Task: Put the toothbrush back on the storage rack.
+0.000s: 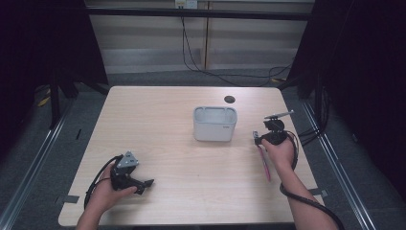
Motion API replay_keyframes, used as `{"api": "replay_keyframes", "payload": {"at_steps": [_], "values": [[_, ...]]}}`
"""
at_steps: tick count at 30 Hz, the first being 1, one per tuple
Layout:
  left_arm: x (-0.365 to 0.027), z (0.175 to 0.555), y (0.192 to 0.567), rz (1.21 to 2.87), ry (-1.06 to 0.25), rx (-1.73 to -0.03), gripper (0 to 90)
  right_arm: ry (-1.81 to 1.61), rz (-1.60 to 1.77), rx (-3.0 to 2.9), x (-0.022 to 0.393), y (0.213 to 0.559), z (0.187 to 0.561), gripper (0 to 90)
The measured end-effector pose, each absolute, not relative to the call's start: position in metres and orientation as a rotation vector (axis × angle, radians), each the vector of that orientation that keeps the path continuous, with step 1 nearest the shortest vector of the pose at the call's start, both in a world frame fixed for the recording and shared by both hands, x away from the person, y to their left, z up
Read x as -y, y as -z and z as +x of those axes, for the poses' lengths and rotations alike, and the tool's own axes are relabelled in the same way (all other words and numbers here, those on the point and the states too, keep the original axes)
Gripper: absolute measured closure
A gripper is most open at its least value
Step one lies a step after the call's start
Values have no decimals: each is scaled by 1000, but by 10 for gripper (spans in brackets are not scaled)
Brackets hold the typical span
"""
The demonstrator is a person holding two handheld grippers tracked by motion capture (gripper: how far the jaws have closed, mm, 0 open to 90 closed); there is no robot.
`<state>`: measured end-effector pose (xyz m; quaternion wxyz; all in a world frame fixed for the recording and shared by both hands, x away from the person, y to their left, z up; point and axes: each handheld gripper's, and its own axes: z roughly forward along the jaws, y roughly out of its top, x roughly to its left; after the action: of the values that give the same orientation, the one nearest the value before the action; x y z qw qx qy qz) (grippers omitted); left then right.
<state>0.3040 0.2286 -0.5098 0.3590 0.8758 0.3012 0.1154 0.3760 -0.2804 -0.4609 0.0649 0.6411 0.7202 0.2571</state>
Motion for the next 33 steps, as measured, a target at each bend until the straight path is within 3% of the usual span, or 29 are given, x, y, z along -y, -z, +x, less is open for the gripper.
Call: {"api": "replay_keyframes", "payload": {"at_steps": [33], "values": [[-229,304,510,2259,-298,-777,0,-1059,1798,-2043,281,411,374,867]]}}
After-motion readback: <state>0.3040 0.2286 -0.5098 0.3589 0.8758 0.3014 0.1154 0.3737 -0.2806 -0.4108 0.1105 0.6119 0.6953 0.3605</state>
